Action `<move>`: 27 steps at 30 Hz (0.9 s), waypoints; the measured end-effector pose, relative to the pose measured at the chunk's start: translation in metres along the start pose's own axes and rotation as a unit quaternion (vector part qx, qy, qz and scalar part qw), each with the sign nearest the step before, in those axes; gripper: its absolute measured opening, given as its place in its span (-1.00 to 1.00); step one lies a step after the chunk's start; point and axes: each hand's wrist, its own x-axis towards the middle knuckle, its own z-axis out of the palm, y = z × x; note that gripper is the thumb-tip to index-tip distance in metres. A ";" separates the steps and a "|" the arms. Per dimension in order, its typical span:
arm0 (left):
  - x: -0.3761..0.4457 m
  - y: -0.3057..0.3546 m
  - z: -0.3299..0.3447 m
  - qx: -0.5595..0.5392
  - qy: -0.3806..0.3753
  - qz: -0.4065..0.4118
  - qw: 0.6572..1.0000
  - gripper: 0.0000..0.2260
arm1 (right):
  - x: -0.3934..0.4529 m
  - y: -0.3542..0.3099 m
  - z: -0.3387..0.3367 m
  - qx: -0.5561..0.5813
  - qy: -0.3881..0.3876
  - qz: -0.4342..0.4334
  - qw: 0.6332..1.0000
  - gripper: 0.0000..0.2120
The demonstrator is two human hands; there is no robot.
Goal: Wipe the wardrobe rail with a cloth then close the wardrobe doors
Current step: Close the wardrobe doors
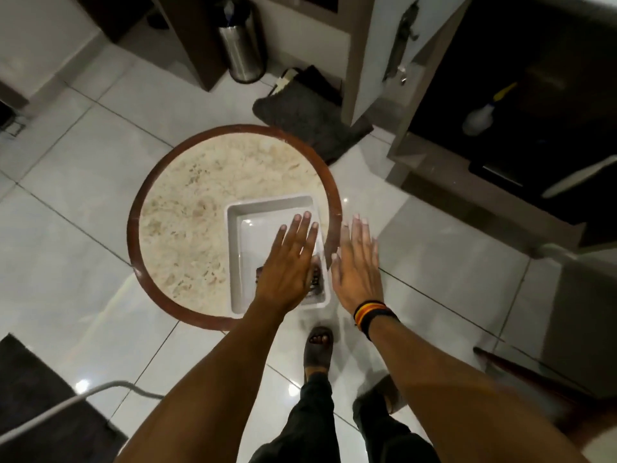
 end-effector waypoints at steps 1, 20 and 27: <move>0.014 0.010 -0.006 0.004 0.009 0.016 1.000 -0.46 | 0.003 0.011 -0.011 -0.038 0.010 0.007 0.999 -0.38; 0.242 0.255 -0.314 0.000 0.275 0.234 0.932 -0.44 | 0.059 0.071 -0.432 -0.168 0.343 0.055 0.923 -0.35; 0.288 0.351 -0.448 0.027 0.380 0.277 0.882 -0.46 | 0.046 0.064 -0.607 -0.231 0.479 0.068 0.844 -0.39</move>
